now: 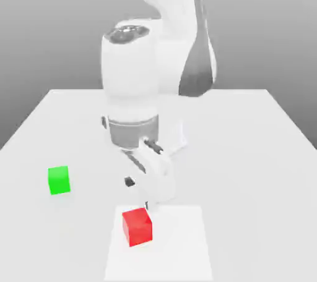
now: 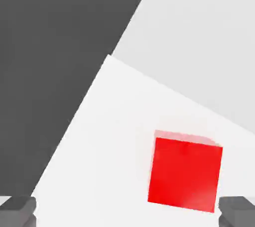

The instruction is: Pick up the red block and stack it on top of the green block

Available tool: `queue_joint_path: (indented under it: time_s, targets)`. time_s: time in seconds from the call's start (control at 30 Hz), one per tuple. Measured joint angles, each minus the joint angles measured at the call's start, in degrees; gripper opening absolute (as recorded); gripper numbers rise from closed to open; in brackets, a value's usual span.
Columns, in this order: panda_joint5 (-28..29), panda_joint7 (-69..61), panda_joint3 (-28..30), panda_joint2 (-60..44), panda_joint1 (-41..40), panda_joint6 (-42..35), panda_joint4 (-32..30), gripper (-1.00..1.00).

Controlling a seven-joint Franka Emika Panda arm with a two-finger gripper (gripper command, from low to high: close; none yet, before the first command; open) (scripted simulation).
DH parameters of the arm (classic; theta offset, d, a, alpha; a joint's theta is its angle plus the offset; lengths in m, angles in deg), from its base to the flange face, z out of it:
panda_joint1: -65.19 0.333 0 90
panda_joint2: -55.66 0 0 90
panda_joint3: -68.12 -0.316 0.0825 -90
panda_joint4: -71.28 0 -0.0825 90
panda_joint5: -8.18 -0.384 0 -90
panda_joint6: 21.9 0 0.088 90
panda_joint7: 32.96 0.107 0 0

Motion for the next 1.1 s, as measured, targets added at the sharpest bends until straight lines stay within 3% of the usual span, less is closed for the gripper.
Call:
queue_joint_path:
  time_s: [0.27,0.3,0.53,0.83,1.1]
  targets:
    - [1.46,2.13,0.38,-11.23,0.46,9.56,1.11,0.0]
    - [1.34,2.1,0.27,-12.67,0.37,10.74,1.25,-1.0]
    - [1.43,2.18,0.23,-12.98,0.32,11.13,1.29,-1.0]
    - [1.38,2.14,0.2,-1.36,0.33,1.2,-0.38,-1.0]
    - [3.03,-21.56,8.78,7.73,-9.79,-4.43,-4.19,-1.0]
